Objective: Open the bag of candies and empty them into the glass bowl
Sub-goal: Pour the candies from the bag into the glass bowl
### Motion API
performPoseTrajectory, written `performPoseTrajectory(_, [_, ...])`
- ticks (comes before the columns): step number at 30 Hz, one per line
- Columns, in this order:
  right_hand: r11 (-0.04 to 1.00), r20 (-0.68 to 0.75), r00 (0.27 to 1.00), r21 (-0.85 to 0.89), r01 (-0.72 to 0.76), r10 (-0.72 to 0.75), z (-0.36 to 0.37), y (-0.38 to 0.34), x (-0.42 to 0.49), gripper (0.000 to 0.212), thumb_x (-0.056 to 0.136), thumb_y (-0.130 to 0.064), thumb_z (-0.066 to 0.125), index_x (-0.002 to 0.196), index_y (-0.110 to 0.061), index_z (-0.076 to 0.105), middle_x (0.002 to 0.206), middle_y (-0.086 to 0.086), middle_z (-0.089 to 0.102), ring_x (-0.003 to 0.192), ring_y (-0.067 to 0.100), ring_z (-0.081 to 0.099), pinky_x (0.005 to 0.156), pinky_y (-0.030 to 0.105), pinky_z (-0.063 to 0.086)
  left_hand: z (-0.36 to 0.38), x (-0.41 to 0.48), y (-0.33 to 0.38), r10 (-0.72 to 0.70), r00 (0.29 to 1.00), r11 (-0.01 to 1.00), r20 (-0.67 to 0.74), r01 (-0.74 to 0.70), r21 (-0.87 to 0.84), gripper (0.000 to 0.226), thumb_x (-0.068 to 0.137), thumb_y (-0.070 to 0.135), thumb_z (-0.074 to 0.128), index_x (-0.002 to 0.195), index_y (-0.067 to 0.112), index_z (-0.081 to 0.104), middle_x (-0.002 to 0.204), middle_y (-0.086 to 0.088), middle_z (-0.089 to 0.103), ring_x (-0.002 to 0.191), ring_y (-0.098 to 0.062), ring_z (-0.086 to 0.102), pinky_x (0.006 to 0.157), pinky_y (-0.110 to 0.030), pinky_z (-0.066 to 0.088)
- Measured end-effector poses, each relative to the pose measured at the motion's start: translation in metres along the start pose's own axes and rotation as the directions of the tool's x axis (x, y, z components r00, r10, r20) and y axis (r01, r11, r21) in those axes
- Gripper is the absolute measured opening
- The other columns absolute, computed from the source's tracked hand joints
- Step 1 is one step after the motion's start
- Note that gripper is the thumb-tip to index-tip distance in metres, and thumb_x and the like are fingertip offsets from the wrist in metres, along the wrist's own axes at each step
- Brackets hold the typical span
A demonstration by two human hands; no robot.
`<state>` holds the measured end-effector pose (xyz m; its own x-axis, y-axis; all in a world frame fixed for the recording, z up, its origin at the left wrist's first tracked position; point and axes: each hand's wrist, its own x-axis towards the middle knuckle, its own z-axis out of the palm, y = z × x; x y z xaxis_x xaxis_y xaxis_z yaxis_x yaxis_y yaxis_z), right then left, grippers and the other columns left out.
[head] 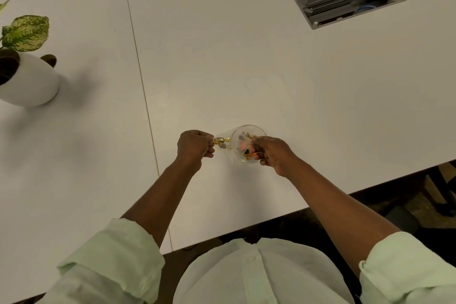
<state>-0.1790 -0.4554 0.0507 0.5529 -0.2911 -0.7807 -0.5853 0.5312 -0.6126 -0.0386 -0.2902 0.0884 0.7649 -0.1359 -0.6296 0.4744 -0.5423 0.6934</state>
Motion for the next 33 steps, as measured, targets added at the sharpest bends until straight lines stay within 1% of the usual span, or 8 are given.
performPoseTrajectory(5, [1.0, 0.002, 1.0, 0.022, -0.011, 0.011, 0.001, -0.002, 0.0, 0.013, 0.098, -0.019, 0.058, 0.099, -0.01, 0.067, 0.067, 0.001, 0.07, 0.048, 0.012, 0.056, 0.048, 0.024, 0.037, -0.001, 0.003, 0.002, 0.004, 1.0, 1.0, -0.015, -0.004, 0.019, 0.009, 0.09, 0.001, 0.063, 0.088, -0.003, 0.07, 0.067, -0.013, 0.065, 0.052, -0.023, 0.059, 0.05, -0.029, 0.056])
performPoseTrajectory(8, [0.999, 0.01, 1.0, 0.03, -0.029, 0.029, 0.002, -0.003, -0.001, 0.013, 0.098, -0.019, 0.057, 0.098, -0.011, 0.067, 0.068, 0.002, 0.068, 0.049, 0.012, 0.054, 0.049, 0.024, 0.036, -0.003, 0.004, 0.002, -0.004, 1.0, 1.0, -0.008, 0.004, 0.001, 0.01, 0.089, -0.001, 0.063, 0.081, -0.002, 0.068, 0.07, -0.016, 0.066, 0.054, -0.026, 0.061, 0.051, -0.03, 0.056])
performPoseTrajectory(11, [0.999, 0.016, 0.999, 0.041, -0.031, 0.031, 0.002, -0.002, -0.003, 0.012, 0.098, -0.019, 0.057, 0.1, -0.011, 0.067, 0.066, 0.0, 0.067, 0.049, 0.012, 0.054, 0.049, 0.024, 0.036, -0.003, 0.003, 0.005, -0.006, 1.0, 1.0, 0.029, 0.006, 0.023, 0.016, 0.089, -0.003, 0.062, 0.075, 0.001, 0.067, 0.068, -0.016, 0.065, 0.051, -0.025, 0.061, 0.05, -0.029, 0.058])
performPoseTrajectory(14, [0.998, 0.022, 0.999, 0.043, -0.036, 0.035, 0.002, -0.001, -0.004, 0.012, 0.098, -0.017, 0.057, 0.097, -0.011, 0.067, 0.069, 0.002, 0.067, 0.051, 0.012, 0.054, 0.049, 0.023, 0.036, -0.003, 0.002, 0.011, 0.006, 1.0, 0.998, -0.001, -0.006, 0.056, 0.02, 0.088, -0.004, 0.058, 0.071, 0.004, 0.067, 0.064, -0.012, 0.064, 0.049, -0.021, 0.059, 0.047, -0.026, 0.055])
performPoseTrajectory(19, [0.998, 0.018, 0.999, 0.054, -0.045, 0.045, 0.002, 0.0, -0.005, 0.012, 0.097, -0.017, 0.058, 0.094, -0.011, 0.068, 0.071, 0.003, 0.066, 0.053, 0.013, 0.054, 0.051, 0.024, 0.036, -0.002, 0.0, 0.014, 0.035, 0.998, 0.993, -0.047, -0.03, 0.113, 0.022, 0.082, -0.005, 0.054, 0.07, 0.006, 0.069, 0.068, -0.011, 0.066, 0.055, -0.021, 0.06, 0.061, -0.033, 0.058])
performPoseTrajectory(22, [0.996, 0.024, 0.998, 0.074, -0.054, 0.053, 0.001, -0.001, -0.007, 0.013, 0.098, -0.018, 0.058, 0.091, -0.012, 0.068, 0.073, 0.004, 0.066, 0.055, 0.014, 0.053, 0.052, 0.025, 0.035, -0.003, -0.002, 0.014, 0.039, 0.998, 0.993, -0.039, -0.035, 0.11, 0.024, 0.082, -0.007, 0.054, 0.07, 0.006, 0.069, 0.068, -0.01, 0.067, 0.055, -0.02, 0.06, 0.058, -0.031, 0.057])
performPoseTrajectory(29, [0.994, 0.034, 0.998, 0.098, -0.055, 0.052, -0.001, 0.0, -0.011, 0.013, 0.098, -0.019, 0.059, 0.091, -0.012, 0.067, 0.076, 0.004, 0.065, 0.059, 0.015, 0.053, 0.054, 0.025, 0.036, -0.001, -0.005, 0.011, 0.07, 0.997, 0.997, -0.039, -0.069, 0.019, 0.017, 0.087, 0.0, 0.061, 0.078, 0.008, 0.072, 0.074, -0.007, 0.069, 0.057, -0.017, 0.061, 0.06, -0.029, 0.058])
performPoseTrajectory(33, [0.99, 0.065, 0.997, 0.129, -0.05, 0.042, 0.002, -0.002, -0.012, 0.014, 0.097, -0.023, 0.062, 0.091, -0.012, 0.067, 0.075, 0.003, 0.068, 0.058, 0.014, 0.054, 0.053, 0.024, 0.037, 0.003, -0.006, 0.007, 0.009, 0.999, 0.998, -0.048, -0.012, -0.067, 0.03, 0.084, -0.009, 0.046, 0.086, 0.01, 0.069, 0.08, -0.008, 0.065, 0.065, -0.017, 0.061, 0.065, -0.028, 0.059])
